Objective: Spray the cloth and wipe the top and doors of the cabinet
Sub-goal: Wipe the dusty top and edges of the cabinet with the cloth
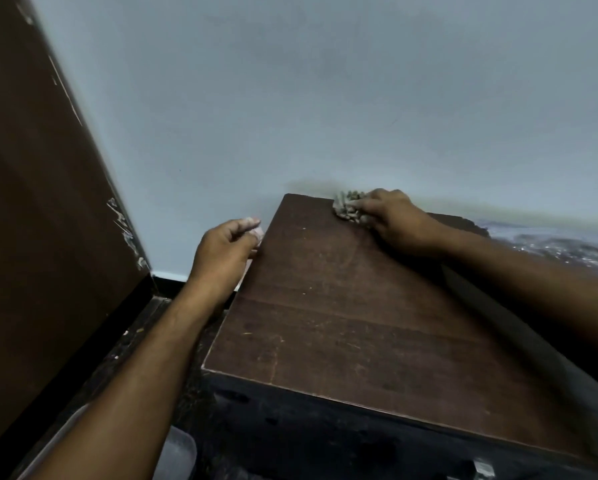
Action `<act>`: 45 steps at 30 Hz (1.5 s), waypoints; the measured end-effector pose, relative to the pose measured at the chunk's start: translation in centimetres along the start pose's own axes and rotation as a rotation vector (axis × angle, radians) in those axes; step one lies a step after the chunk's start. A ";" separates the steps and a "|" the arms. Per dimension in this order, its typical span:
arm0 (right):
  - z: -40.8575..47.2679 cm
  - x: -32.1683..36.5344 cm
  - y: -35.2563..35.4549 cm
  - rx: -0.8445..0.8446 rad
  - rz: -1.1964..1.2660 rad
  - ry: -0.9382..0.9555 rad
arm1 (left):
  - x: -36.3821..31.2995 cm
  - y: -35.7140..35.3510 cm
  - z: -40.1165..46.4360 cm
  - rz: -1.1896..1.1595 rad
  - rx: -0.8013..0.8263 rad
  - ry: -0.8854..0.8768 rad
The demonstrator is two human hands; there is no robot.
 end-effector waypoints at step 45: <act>-9.6 11.4 -0.5 0.042 -0.175 0.530 | -5.0 -2.1 -3.5 0.412 0.333 -0.321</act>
Point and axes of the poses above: each hand's wrist, its own z-axis towards the middle knuckle, its own y-axis out of the back of the hand, x = y × z, the point moved 3 cm from there along z, towards the middle knuckle, and after that the axes turned 11 degrees about -z, right-handed, at the moved point
